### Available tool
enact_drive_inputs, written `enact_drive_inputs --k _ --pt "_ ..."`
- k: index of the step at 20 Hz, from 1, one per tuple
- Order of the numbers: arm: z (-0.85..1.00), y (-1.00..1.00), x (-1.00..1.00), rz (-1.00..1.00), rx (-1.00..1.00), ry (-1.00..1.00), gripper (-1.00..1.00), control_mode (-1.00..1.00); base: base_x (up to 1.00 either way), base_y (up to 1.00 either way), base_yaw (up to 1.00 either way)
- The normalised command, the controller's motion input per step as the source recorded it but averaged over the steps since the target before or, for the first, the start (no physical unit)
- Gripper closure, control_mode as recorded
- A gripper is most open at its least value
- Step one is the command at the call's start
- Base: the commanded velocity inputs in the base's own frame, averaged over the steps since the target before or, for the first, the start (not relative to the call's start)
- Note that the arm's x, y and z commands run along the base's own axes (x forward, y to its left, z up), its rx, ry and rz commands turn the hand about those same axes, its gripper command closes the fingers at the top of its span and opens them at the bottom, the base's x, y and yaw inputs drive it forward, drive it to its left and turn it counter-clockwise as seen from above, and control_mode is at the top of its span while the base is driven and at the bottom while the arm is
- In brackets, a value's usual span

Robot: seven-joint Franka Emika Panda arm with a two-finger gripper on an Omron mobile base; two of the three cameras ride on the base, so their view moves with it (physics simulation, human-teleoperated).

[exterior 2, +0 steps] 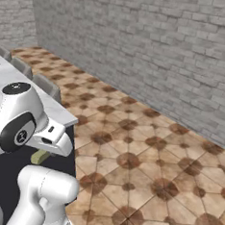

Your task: Retrieve the butter from the fridge and place it on a plate on the dining table. Then retrieve the butter knife by the fridge and place it near the plate.

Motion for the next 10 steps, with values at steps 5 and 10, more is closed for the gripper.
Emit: enact_drive_inputs --k 5,10 --pt "0.00 0.00 0.00 0.00 0.00 0.00 1.00 1.00 0.52 -0.96 0.53" --pt "0.00 0.00 0.00 0.00 0.00 0.00 1.00 1.00 0.45 -1.00 0.47"
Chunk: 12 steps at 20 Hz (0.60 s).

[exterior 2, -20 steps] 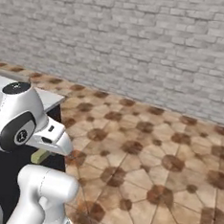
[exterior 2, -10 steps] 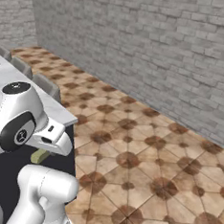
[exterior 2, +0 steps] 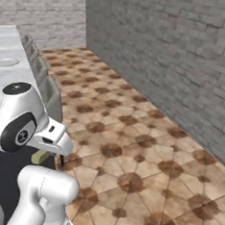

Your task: Retrieve the butter from the fridge and place it on a plate on the dining table. Then retrieve the butter knife by the fridge and place it near the plate.

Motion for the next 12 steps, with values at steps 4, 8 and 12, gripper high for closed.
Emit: enact_drive_inputs --k 4,8,12 --pt "0.00 0.00 0.00 0.00 0.00 0.00 1.00 1.00 0.38 -1.00 0.51" --pt "0.00 0.00 0.00 0.00 0.00 0.00 1.00 1.00 0.64 -1.00 0.48" --pt "0.00 0.00 0.00 0.00 0.00 0.00 1.00 1.00 0.72 -1.00 0.47"
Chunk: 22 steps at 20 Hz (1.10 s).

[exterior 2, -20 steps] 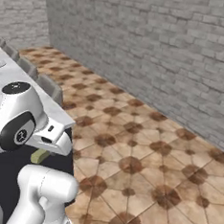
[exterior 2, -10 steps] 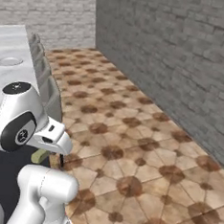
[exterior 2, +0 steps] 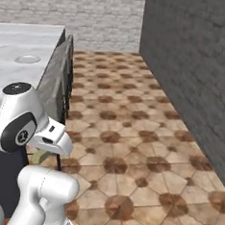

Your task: Retrieve the butter from the fridge and place it on a plate on the dining table. Then retrieve the butter knife by the fridge and place it near the plate.

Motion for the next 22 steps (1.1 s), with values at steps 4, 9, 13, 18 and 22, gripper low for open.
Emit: enact_drive_inputs --k 4,9,13,18,22 --pt "0.00 0.00 0.00 0.00 0.00 0.00 1.00 1.00 0.70 -1.00 0.43" --pt "0.00 0.00 0.00 0.00 0.00 0.00 1.00 1.00 0.79 -0.77 0.51" --pt "0.00 0.00 0.00 0.00 0.00 0.00 1.00 1.00 0.90 -0.46 0.60" --pt "0.00 0.00 0.00 0.00 0.00 0.00 1.00 1.00 0.93 -0.58 0.61" --pt "0.00 0.00 0.00 0.00 0.00 0.00 1.00 1.00 0.79 -0.75 0.59"
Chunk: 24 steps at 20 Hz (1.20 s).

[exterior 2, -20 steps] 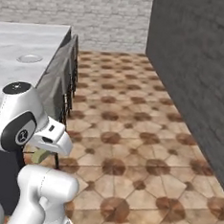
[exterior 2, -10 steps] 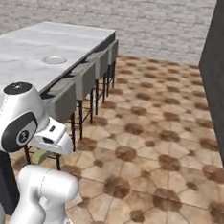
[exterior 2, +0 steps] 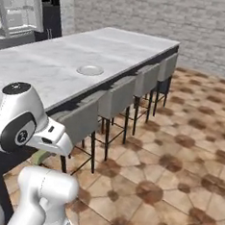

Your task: Retrieve the butter from the fridge and place it on a plate on the dining table. Then retrieve the butter knife by the fridge and place it near the plate.

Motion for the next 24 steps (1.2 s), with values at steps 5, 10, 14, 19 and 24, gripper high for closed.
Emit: enact_drive_inputs --k 5,10,14,19,24 --pt "0.00 0.00 0.00 0.00 0.00 0.00 1.00 1.00 0.73 -0.89 0.54" --pt "0.00 0.00 0.00 0.00 0.00 0.00 1.00 1.00 0.68 -0.88 0.57" --pt "0.00 0.00 0.00 0.00 0.00 0.00 1.00 1.00 0.63 -0.68 0.65" --pt "0.00 0.00 0.00 0.00 0.00 0.00 1.00 1.00 0.36 -0.83 0.65" --pt "0.00 0.00 0.00 0.00 0.00 0.00 1.00 1.00 0.19 -1.00 0.54"
